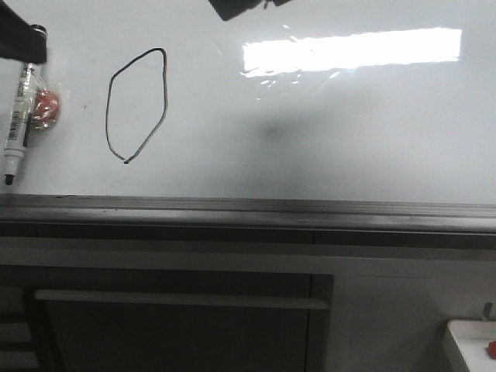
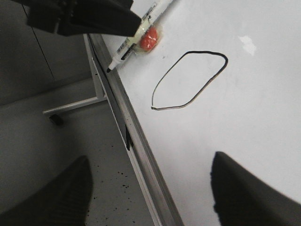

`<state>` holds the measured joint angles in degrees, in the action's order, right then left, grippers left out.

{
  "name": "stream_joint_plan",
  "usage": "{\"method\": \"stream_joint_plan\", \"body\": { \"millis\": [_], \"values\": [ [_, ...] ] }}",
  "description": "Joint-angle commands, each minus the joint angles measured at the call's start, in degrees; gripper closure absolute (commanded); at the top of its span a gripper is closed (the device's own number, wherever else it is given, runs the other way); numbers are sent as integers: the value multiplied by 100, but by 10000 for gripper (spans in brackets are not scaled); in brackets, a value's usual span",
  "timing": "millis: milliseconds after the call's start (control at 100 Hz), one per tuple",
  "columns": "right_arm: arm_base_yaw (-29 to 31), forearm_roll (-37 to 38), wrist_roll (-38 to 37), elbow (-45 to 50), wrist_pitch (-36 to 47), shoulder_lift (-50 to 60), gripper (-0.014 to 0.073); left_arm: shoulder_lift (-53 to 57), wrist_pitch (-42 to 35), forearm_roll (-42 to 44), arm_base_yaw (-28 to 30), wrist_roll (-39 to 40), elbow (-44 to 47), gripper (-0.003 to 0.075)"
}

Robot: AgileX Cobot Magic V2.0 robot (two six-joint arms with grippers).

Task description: Write number 0 on whiteboard

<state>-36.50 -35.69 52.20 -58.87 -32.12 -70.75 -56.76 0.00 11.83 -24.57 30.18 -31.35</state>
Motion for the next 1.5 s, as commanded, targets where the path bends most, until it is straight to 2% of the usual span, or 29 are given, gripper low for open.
{"method": "stream_joint_plan", "body": {
  "millis": [0, 50, 70, 180, 370, 490, 690, 840, 1050, 1490],
  "values": [
    [40, -147, -131, -182, 276, 255, 420, 513, -271, -42, -52, 43, -193, 407],
    [40, -147, -131, -154, 271, 351, 633, 790, -261, 70, -70, 32, -193, 500],
    [40, -167, -131, -120, 271, 401, 677, 928, -261, 140, -95, 21, -193, 544],
    [40, -188, -144, 137, 504, 778, 651, 1696, -247, 617, -190, -22, -193, 744],
    [40, -197, -135, 1270, 1694, 2064, 651, 3013, -147, 1173, -253, -19, 91, 741],
    [16, -228, -135, 2098, 2168, 3110, 651, 3824, -133, 1421, -253, -19, 537, 741],
    [5, -228, -135, 3376, 2318, 4792, 651, 4876, -133, 1751, -253, -19, 1383, 741],
    [5, -254, -135, 4205, 2294, 5730, 651, 5156, -133, 1784, -253, -19, 1653, 741],
    [5, -271, -135, 4730, 2397, 6265, 652, 5156, -133, 1784, -253, -19, 1787, 741],
    [5, -271, -135, 4781, 2373, 6265, 654, 5156, -143, 1784, -253, -19, 1849, 741]
  ]
}}
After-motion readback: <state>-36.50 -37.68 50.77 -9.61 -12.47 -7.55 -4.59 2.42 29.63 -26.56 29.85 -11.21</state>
